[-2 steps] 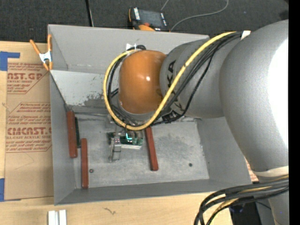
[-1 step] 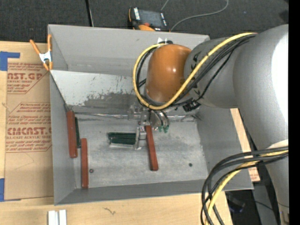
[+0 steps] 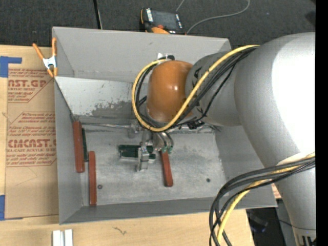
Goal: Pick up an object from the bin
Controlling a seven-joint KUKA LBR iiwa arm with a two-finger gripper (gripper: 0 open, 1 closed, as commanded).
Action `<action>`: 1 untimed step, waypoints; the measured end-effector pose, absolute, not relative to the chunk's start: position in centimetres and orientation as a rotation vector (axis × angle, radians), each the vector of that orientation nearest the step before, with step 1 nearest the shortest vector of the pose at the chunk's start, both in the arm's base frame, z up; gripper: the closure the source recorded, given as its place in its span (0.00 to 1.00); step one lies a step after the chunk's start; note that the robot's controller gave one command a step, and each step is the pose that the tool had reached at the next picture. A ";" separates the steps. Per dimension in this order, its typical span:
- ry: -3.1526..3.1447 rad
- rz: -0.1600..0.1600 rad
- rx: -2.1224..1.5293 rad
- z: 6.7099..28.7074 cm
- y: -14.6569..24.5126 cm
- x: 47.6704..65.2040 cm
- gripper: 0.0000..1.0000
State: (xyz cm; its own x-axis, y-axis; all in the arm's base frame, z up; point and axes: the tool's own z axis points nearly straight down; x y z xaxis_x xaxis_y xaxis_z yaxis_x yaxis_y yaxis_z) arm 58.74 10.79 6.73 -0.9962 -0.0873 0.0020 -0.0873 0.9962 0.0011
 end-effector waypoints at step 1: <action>-3.140 -0.003 0.135 7.0 10.7 58.9 1.00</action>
Offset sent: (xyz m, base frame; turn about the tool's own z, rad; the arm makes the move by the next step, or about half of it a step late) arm 0.0000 0.0000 0.0000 0.0000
